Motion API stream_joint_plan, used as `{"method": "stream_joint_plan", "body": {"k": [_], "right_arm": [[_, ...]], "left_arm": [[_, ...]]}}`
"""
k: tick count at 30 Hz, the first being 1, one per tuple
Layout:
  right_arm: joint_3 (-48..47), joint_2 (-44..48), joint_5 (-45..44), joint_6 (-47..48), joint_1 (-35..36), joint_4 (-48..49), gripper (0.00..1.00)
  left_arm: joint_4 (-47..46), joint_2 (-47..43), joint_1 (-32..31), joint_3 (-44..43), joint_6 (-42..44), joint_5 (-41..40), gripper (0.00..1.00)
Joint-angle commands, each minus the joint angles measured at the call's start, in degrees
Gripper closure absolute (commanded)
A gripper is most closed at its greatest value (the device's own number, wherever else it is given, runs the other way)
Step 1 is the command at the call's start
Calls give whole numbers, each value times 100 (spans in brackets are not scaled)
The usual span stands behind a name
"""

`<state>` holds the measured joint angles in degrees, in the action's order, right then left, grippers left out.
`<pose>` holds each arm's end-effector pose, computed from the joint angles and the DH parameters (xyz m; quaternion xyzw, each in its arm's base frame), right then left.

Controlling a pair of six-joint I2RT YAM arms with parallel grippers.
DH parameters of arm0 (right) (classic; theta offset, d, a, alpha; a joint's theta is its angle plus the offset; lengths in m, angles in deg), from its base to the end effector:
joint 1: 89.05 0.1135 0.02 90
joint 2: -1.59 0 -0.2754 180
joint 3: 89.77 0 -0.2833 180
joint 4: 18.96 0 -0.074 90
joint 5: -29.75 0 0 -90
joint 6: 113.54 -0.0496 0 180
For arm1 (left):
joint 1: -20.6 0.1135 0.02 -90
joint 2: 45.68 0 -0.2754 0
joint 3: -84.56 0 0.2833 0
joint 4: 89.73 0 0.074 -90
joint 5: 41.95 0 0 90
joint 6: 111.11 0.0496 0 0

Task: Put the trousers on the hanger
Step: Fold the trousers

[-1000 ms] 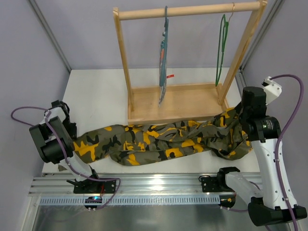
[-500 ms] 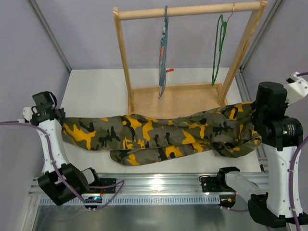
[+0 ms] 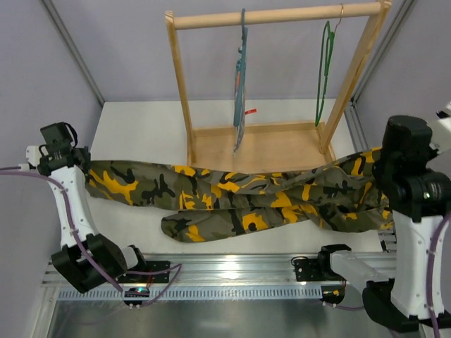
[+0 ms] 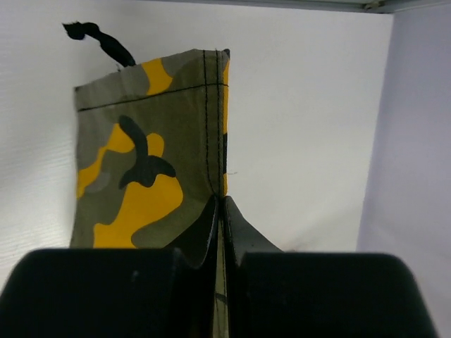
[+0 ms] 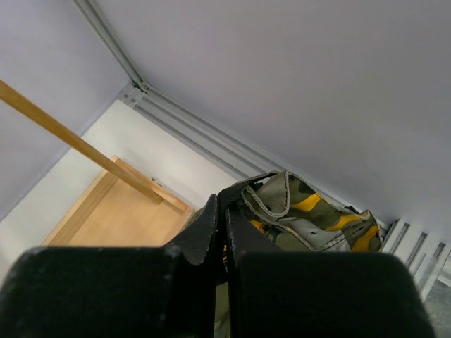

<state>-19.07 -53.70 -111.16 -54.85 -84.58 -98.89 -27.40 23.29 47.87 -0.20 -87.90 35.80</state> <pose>0.1270 -0.0287 0.5231 0.3994 0.6916 -0.1996 0.5678 0.2423 0.1367 0.3587 -0.7028 0.6007 -0.0312 0.3800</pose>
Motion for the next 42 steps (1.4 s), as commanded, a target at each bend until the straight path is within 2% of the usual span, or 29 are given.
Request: {"method": "stream_joint_plan", "body": {"k": [1,3,8,12,16,20,23,24,27,32,36,37,39,40,42], "right_arm": [[170,-842,-210,265,-182,1003,96],[373,-1201,28,327,-376,1459,96],[541,-2072,819,362,-1596,1918,96],[664,-2547,1311,336,-2106,2322,96],[602,-2961,2005,389,-2187,2647,96],[664,-3294,2314,327,-2196,2964,96],[699,-3550,2524,344,-2196,3245,96],[690,-3637,2569,397,-2187,3341,96],[638,-3892,2534,398,-2187,3439,96],[655,-4183,2552,336,-2187,3562,96],[620,-4359,2630,371,-2196,3589,96],[594,-4385,2639,371,-2196,3554,96],[454,-4412,2692,432,-2196,3370,80],[409,-4412,2727,476,-2187,3273,70],[374,-4254,2806,547,-2187,2958,55]], "left_arm": [[-54,711,-142,-340,139,-479,100],[-289,968,-274,-367,148,-637,99],[-493,1882,-547,-604,60,-954,100],[-537,2515,-740,-1077,95,-1112,100],[-668,2920,-916,-1377,148,-1245,100],[-1038,3183,-1021,-1491,192,-1209,100],[-563,3535,-1083,-2026,157,-1620,99],[-7,3805,-1153,-2228,113,-2119,100],[358,4124,-1215,-2783,262,-2387,100],[342,4493,-1206,-2898,298,-2387,100],[175,4660,-1215,-3029,578,-2028,100],[244,4687,-1215,-3100,614,-1966,97],[280,4731,-1224,-3205,702,-1825,84],[237,4705,-1224,-3232,737,-1790,70],[87,4626,-1267,-3276,991,-1579,57]]}}
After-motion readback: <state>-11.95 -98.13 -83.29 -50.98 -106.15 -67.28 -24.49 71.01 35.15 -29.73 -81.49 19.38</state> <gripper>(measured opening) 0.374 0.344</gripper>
